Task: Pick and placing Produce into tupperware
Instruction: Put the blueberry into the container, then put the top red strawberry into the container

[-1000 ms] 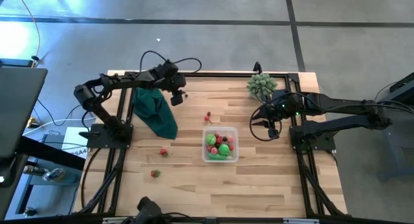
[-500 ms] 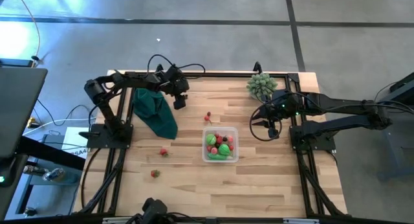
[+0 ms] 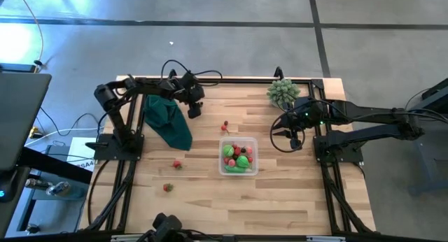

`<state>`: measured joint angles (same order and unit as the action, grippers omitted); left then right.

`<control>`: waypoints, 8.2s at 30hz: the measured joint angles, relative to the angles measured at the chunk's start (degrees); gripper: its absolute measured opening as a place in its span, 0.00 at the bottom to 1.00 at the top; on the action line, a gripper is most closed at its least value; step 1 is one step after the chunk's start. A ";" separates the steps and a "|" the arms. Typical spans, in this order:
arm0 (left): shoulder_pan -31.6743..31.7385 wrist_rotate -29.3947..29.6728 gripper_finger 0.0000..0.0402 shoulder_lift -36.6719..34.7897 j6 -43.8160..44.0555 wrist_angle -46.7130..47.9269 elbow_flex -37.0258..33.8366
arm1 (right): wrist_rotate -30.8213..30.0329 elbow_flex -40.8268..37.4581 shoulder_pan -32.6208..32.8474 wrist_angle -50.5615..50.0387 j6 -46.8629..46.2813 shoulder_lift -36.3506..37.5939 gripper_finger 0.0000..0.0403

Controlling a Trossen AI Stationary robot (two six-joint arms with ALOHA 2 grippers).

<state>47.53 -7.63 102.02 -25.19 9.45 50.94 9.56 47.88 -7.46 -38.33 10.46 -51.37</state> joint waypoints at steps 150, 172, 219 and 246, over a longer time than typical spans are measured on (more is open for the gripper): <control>-18.28 -10.08 0.15 -17.23 0.82 -10.30 4.79 | 0.00 0.00 0.00 0.00 0.02 0.00 0.22; -44.57 10.40 0.15 4.15 9.82 21.98 34.45 | 0.00 0.00 0.00 0.00 0.00 0.02 0.22; -42.56 -1.30 0.24 19.12 7.28 38.46 49.77 | 0.00 0.00 0.00 0.00 0.00 0.00 0.22; -42.67 5.76 0.21 -0.21 8.64 55.94 42.90 | 0.00 0.02 0.00 -0.02 0.00 0.02 0.22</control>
<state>4.86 -1.87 101.82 -16.55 65.39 93.84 9.56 47.90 -7.46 -38.35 10.46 -51.35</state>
